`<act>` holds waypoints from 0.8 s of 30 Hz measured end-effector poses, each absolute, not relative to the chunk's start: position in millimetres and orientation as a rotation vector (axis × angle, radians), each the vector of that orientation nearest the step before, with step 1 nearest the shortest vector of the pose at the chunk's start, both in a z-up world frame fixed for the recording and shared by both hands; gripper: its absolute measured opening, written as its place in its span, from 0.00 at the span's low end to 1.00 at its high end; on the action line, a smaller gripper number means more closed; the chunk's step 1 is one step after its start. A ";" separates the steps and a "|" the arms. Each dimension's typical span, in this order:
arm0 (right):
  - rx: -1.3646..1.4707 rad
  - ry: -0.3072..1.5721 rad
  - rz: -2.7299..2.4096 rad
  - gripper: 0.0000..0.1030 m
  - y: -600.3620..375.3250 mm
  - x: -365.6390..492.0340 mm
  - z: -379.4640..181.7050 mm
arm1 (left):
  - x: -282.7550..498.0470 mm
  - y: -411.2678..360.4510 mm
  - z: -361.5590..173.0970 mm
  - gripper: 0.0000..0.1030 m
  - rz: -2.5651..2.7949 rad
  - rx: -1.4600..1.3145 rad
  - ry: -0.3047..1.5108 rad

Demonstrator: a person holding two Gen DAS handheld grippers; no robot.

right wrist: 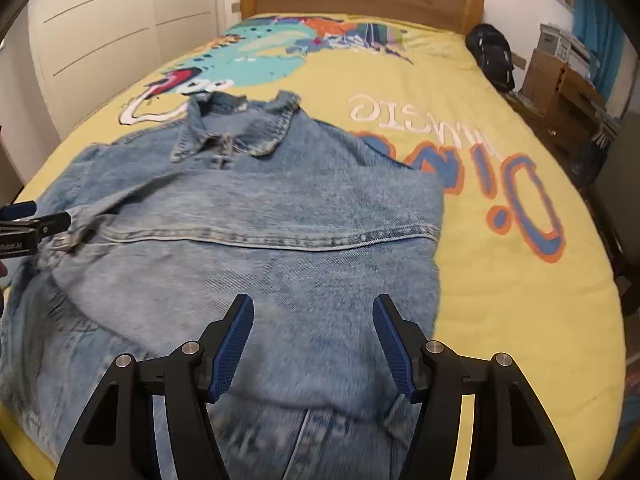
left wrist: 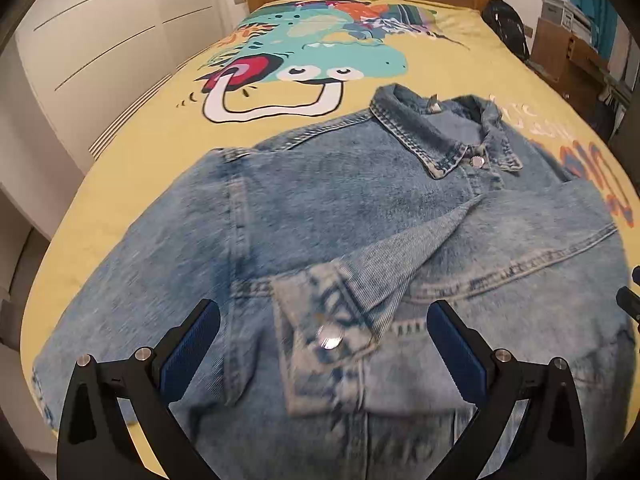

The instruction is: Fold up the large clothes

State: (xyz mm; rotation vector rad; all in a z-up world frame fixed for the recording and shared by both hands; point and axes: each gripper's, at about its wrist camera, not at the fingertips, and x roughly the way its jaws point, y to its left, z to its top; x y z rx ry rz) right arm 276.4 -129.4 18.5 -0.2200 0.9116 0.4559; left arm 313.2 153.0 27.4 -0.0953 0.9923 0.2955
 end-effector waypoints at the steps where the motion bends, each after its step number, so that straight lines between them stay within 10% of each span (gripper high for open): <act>1: -0.225 0.902 0.457 0.62 -129.8 269.1 24.7 | 307.6 154.5 31.2 0.99 0.292 -0.104 0.995; 24: -0.210 0.815 0.480 0.62 -130.6 154.3 97.6 | 169.8 200.1 89.7 0.99 0.324 -0.209 0.925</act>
